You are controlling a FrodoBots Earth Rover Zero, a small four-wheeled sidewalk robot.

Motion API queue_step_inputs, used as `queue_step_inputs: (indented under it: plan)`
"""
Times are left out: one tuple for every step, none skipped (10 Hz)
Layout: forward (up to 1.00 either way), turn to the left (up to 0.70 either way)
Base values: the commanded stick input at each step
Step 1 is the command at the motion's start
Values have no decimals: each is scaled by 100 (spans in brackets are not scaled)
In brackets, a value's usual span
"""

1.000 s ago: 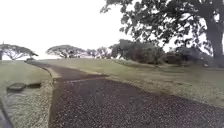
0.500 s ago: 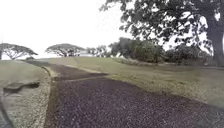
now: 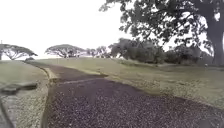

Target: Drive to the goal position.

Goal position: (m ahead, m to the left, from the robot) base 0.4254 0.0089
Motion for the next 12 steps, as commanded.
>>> queue_step_inputs:
  plan:
    - [100, 0]
    - [100, 0]
    - [100, 16]
    - [100, 32]
    - [93, 37]
    - [79, 32]
    - [65, 26]
    - [52, 21]
    - [38, 15]
    - [24, 10]
    - [11, 4]
    - [0, 0]
